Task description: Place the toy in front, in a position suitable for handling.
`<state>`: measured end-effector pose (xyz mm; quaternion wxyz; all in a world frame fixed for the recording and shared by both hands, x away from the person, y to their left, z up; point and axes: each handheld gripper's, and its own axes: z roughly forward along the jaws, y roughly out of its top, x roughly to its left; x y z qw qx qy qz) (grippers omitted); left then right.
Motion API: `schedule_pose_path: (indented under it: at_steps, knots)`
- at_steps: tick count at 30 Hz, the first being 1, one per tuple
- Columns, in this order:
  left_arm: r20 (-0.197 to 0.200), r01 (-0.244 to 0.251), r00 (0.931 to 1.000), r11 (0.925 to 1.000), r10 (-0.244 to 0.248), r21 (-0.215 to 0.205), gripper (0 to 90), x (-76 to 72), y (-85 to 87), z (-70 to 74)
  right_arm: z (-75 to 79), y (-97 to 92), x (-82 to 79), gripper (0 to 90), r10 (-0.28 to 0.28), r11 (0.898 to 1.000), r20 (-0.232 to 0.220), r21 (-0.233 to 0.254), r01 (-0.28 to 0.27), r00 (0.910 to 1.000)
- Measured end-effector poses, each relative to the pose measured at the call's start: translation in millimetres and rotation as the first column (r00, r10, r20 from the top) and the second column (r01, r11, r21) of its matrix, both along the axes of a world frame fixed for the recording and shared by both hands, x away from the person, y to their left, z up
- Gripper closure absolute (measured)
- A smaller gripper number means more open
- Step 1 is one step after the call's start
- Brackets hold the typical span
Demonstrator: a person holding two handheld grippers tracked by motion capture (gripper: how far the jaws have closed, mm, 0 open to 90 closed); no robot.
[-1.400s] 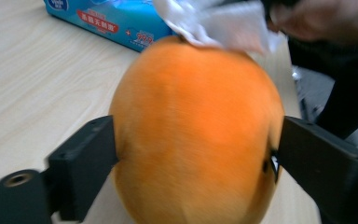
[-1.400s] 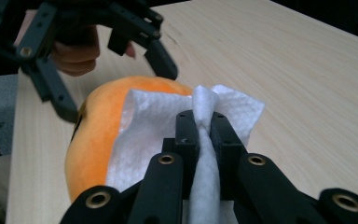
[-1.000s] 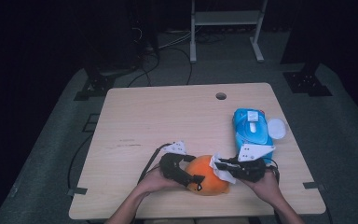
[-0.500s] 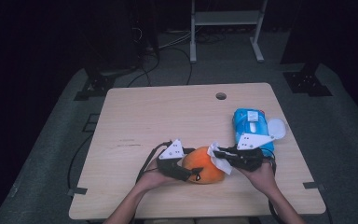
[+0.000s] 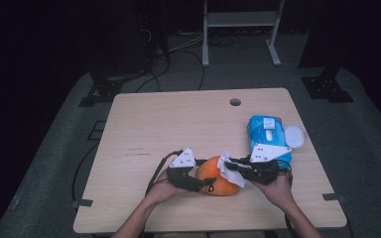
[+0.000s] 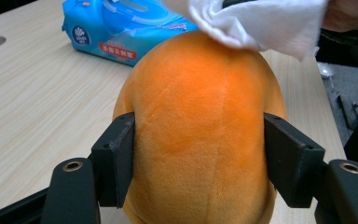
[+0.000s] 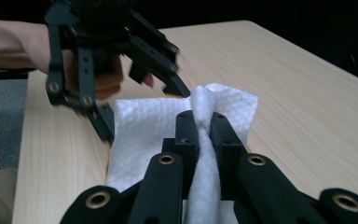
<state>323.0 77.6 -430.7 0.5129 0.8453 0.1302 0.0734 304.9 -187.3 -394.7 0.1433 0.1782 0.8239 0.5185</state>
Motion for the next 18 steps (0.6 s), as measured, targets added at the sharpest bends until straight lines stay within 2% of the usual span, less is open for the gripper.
schedule_pose_path:
  at_steps: [3, 6, 12, 15, 18]
  knots:
    - [0.011, 0.004, 0.9999, 0.9998, -0.004, 0.021, 33.8, -0.9, 0.7, 0.0, 3.2, 14.3, -1.4, 82.7, 0.029, 0.999, 0.017, -0.024, -0.029, 0.9994]
    - [-0.008, 0.001, 1.0000, 0.9998, -0.001, 0.020, 34.2, 1.0, 6.2, -3.6, 2.2, 14.4, 0.3, 82.7, 0.028, 0.999, 0.015, -0.036, -0.028, 0.9995]
    - [-0.051, -0.011, 0.9986, 0.9999, 0.012, 0.007, 33.9, 5.9, 13.6, -8.8, -9.0, -9.8, -1.8, 82.7, -0.023, 0.999, -0.010, -0.046, 0.023, 0.9997]
    - [-0.045, -0.011, 0.9989, 0.9999, 0.011, 0.004, 33.8, 5.6, 11.0, -8.2, -14.9, -25.5, -3.8, 82.7, -0.050, 0.999, -0.040, -0.024, 0.049, 0.9979]
    - [-0.041, -0.011, 0.9991, 0.9999, 0.012, 0.005, 33.6, 5.1, 9.8, -7.8, -16.3, -34.9, -5.9, 82.7, -0.070, 0.997, -0.048, -0.034, 0.069, 0.9964]
